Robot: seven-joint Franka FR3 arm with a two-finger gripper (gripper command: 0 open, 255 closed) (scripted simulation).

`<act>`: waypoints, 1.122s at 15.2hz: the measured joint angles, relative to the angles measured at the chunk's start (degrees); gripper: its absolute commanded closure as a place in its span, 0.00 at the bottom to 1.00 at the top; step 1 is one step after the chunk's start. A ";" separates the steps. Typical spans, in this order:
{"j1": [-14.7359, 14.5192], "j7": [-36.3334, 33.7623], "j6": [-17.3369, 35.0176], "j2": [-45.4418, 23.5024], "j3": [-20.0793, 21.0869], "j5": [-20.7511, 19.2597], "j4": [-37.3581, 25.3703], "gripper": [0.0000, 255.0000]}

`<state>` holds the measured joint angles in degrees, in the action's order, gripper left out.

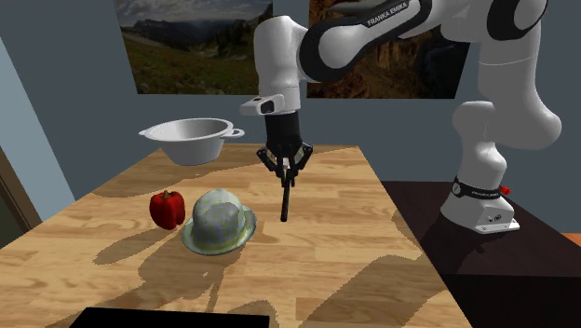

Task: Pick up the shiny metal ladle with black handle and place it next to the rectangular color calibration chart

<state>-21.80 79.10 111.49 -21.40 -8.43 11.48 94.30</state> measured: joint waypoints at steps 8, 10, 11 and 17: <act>-6.44 -9.50 0.76 -1.14 3.01 -0.50 -1.83 1.00; -8.12 -12.06 0.53 -2.07 3.78 -0.66 -3.37 1.00; -8.92 -13.17 0.94 -2.24 4.12 -0.73 -3.31 1.00; -13.31 -19.96 -0.79 -6.74 5.96 -1.31 -10.54 1.00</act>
<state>-35.11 59.14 110.70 -28.14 -2.47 10.17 83.76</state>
